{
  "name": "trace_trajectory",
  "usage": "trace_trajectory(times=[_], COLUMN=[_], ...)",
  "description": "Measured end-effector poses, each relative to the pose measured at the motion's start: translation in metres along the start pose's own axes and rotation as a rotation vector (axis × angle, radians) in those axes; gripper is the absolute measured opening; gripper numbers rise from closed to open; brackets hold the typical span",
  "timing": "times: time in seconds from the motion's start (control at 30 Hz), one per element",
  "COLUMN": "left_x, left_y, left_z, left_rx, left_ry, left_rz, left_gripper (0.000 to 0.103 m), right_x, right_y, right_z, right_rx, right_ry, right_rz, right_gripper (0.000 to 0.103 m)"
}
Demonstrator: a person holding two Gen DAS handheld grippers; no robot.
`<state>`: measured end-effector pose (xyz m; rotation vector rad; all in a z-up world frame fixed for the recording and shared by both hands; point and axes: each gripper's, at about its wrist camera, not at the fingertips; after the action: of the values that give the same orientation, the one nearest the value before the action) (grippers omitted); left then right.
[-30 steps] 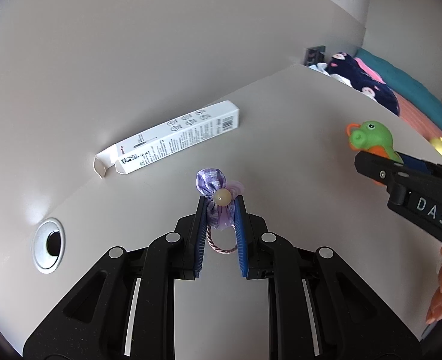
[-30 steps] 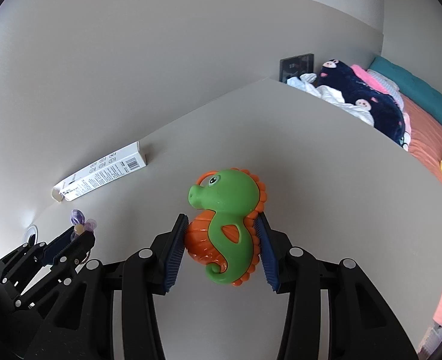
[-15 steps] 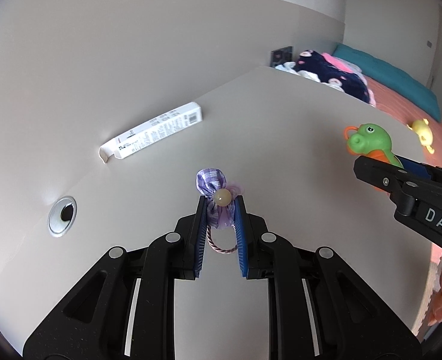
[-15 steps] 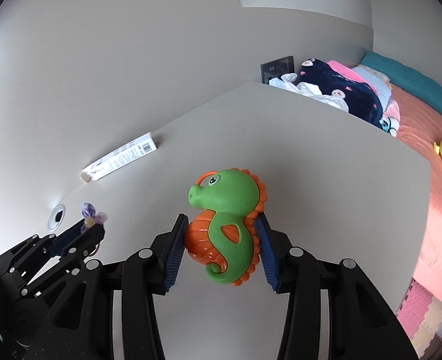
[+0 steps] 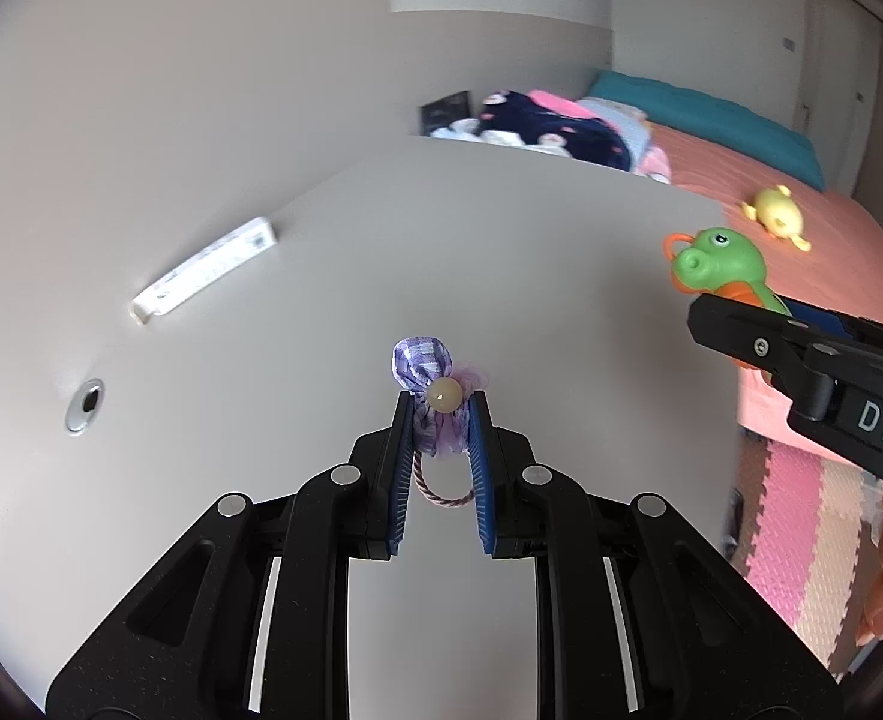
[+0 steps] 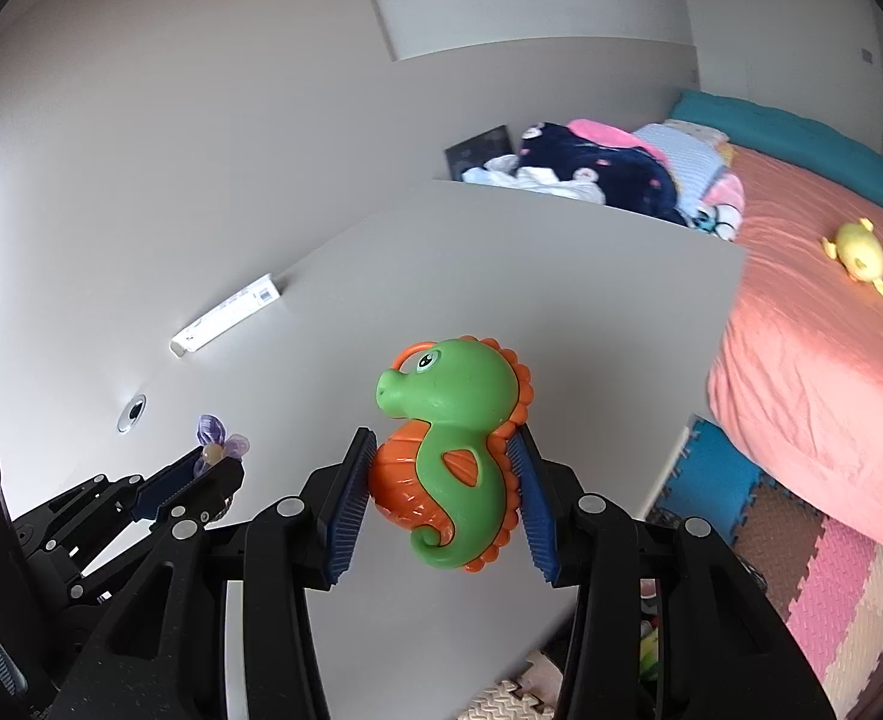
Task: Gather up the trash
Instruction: 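Carry the flower tie and seahorse to the floor bin and release both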
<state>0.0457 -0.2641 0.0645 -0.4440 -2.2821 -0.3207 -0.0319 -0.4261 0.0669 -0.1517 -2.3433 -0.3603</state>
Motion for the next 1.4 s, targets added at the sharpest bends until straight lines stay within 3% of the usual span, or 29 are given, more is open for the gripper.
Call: trace_trajectory(times=[0.73, 1.4], left_x=[0.01, -0.016], left_y=[-0.17, -0.264], left_z=[0.03, 0.054], left_rx=[-0.222, -0.372], left_ry=[0.011, 0.097], left_rz=[0.15, 0.253], left_gripper=[0.018, 0.018], right_x=[0.085, 0.102], right_y=[-0.158, -0.245], right_z=[0.082, 0.131], right_rx=[-0.201, -0.328], right_ry=[-0.06, -0.039], right_rz=[0.115, 0.227], right_gripper=[0.047, 0.047])
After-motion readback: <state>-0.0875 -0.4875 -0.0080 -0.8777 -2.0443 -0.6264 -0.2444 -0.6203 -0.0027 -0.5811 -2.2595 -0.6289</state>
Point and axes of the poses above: each gripper's, at about its wrist camera, not at the fingertips, and x roughly against the way its jaws point, y to its left, z to its underside, and after that the axes turned 2 degrees about y, right-handed
